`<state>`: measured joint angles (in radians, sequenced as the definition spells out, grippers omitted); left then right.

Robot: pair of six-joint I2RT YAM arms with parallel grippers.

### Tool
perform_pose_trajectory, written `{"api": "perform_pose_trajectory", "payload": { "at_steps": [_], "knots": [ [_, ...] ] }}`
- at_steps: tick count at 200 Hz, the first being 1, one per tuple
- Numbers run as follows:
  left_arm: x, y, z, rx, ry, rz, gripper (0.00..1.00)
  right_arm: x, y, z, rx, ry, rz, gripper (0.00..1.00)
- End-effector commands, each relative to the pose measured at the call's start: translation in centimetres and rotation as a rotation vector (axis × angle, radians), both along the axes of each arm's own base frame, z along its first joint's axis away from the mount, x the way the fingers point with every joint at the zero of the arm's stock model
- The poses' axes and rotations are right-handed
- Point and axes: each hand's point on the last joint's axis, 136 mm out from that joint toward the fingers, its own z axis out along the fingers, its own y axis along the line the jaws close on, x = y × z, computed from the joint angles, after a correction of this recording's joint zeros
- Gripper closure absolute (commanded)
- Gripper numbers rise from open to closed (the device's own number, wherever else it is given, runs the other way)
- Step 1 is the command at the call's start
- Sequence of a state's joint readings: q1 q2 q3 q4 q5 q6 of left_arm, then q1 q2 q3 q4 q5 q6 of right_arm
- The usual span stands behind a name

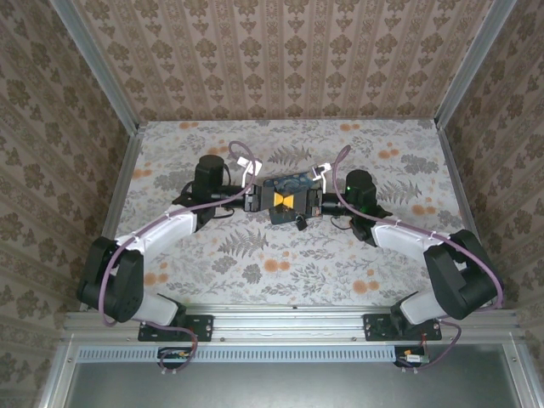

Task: Unlock the padlock with the key

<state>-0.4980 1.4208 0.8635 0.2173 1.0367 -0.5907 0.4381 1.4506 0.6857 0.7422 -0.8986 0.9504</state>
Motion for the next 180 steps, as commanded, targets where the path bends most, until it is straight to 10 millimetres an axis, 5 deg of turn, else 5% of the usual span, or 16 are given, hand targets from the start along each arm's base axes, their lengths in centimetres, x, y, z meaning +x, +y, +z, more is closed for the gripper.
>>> {"api": "perform_pose_trajectory", "payload": {
  "at_steps": [1, 86, 180],
  "knots": [
    [-1.0, 0.5, 0.9, -0.002, -0.030, -0.026, 0.57, 0.4, 0.2, 2.3, 0.048, -0.073, 0.002, 0.91],
    [-1.3, 0.5, 1.7, -0.025, -0.029, -0.039, 0.71, 0.5, 1.0, 2.1, 0.050, -0.066, 0.049, 0.91],
    [-0.8, 1.2, 1.7, -0.033, -0.025, -0.008, 0.67, -0.7, 1.0, 1.7, 0.047, -0.059, 0.089, 0.90]
  ]
}}
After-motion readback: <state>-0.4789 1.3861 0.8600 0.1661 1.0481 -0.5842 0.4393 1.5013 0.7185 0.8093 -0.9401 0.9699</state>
